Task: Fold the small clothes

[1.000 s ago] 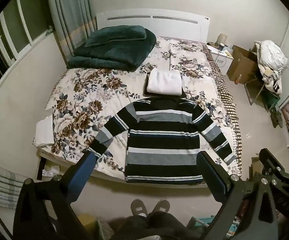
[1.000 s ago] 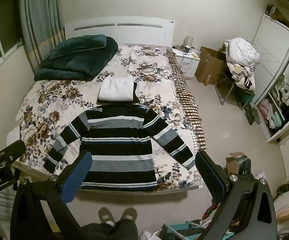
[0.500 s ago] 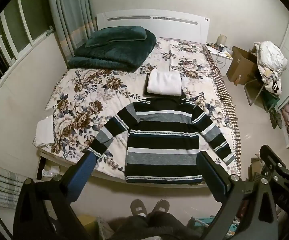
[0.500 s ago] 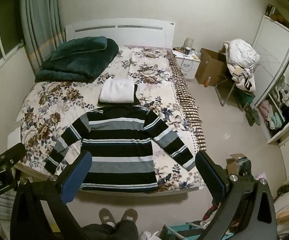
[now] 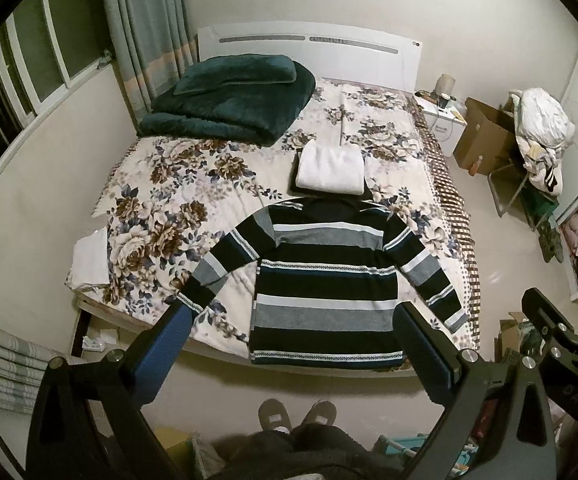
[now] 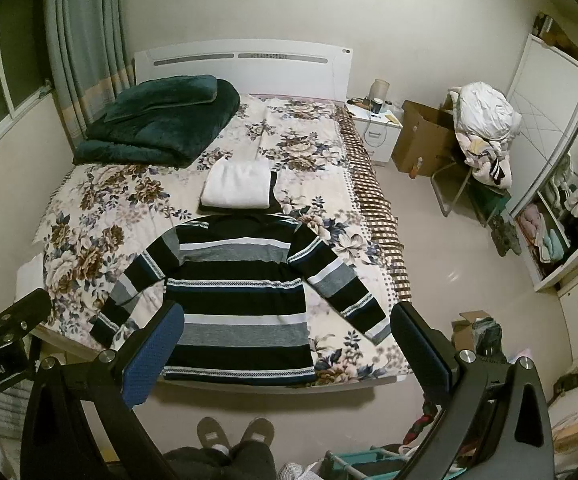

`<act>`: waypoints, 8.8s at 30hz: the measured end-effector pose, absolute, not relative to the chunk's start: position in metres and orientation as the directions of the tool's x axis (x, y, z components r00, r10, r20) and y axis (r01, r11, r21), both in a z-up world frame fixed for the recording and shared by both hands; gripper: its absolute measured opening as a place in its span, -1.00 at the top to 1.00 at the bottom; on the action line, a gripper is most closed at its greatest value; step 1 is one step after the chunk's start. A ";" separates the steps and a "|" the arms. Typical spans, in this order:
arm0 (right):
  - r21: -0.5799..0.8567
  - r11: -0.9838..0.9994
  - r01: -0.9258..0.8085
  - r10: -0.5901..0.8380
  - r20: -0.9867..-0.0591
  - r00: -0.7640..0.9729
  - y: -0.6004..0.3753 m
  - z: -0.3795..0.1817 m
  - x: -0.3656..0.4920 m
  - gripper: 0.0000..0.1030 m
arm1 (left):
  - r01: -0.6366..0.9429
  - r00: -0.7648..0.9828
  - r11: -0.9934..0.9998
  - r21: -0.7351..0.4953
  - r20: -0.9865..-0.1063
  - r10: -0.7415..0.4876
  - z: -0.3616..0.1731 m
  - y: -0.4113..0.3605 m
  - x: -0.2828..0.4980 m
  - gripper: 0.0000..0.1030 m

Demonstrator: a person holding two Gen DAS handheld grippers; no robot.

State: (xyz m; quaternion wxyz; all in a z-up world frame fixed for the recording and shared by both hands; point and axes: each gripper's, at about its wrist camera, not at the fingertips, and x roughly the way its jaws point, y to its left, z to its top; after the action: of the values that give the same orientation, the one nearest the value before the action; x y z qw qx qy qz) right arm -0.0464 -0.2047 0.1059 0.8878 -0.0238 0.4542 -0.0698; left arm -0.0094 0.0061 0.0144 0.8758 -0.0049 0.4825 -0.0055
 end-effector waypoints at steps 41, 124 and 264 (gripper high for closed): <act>-0.097 0.990 0.103 -0.140 -0.791 0.596 -0.201 0.125 -0.057 -1.00 | -0.004 0.551 1.000 -0.022 -0.835 -0.016 0.026 0.012 -0.011 -1.00; 0.080 0.247 0.966 -0.131 -0.985 0.114 -0.660 -0.580 0.093 0.44 | -0.091 0.170 0.941 0.326 -0.926 0.337 -0.554 -0.114 0.316 -1.00; 0.256 0.843 0.473 0.218 -0.967 0.134 -0.450 -0.497 0.346 -0.33 | 0.067 0.438 0.981 -0.185 -0.878 -0.195 -0.428 -0.190 0.408 0.48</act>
State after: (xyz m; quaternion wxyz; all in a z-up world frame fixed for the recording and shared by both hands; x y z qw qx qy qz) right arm 0.3457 -0.4497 -0.4967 0.7050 0.2648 0.6517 -0.0904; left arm 0.4079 -0.1903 -0.4280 0.8457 -0.0612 0.5245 -0.0773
